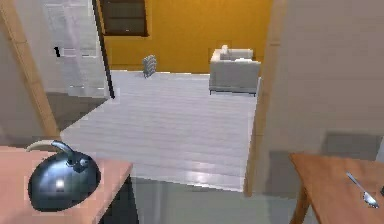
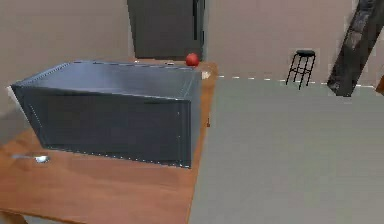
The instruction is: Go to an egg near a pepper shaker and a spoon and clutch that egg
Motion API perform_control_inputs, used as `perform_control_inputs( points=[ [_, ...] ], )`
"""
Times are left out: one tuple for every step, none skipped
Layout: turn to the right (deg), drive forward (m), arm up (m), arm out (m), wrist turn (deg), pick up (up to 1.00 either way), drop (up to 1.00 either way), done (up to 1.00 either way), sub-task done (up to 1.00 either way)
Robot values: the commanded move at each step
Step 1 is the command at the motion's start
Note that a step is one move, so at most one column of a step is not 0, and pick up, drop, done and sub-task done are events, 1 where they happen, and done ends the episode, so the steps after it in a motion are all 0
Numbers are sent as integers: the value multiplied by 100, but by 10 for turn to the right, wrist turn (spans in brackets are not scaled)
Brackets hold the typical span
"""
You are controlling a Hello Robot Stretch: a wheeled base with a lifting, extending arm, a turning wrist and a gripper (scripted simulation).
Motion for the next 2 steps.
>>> perform_control_inputs(
  points=[
    [0, 70, 0, 0, 0, 0, 0, 0, 0],
    [-270, 0, 0, 0, 0, 0, 0, 0, 0]
  ],
)
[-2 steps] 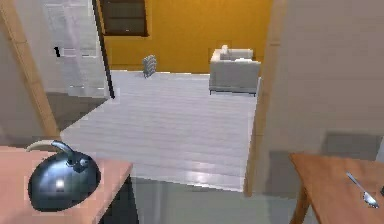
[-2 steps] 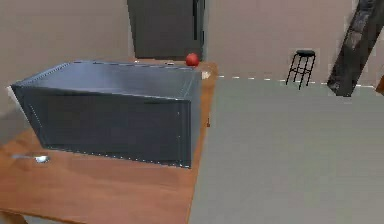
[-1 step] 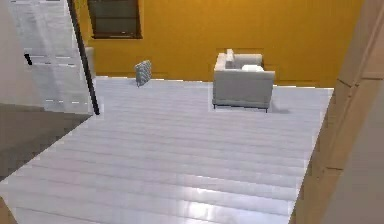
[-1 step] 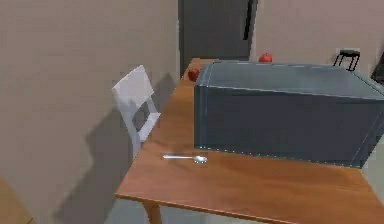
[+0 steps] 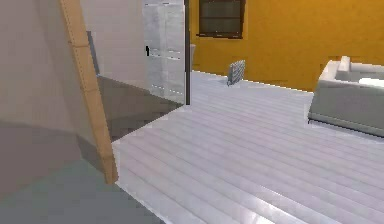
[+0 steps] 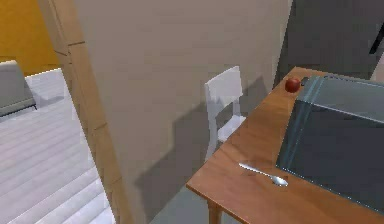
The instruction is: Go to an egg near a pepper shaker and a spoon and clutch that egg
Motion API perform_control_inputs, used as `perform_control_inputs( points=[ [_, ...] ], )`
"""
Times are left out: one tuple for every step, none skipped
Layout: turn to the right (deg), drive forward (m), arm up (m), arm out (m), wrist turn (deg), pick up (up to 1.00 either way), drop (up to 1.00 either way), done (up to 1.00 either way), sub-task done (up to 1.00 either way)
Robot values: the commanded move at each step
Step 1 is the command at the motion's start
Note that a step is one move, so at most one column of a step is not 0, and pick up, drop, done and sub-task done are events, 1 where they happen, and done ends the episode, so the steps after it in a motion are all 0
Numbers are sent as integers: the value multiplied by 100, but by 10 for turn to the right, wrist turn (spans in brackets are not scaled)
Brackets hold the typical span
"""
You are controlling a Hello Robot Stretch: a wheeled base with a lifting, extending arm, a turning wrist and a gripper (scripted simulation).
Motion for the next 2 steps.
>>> perform_control_inputs(
  points=[
    [0, 20, 0, 0, 0, 0, 0, 0, 0],
    [-450, 0, 0, 0, 0, 0, 0, 0, 0]
  ],
)
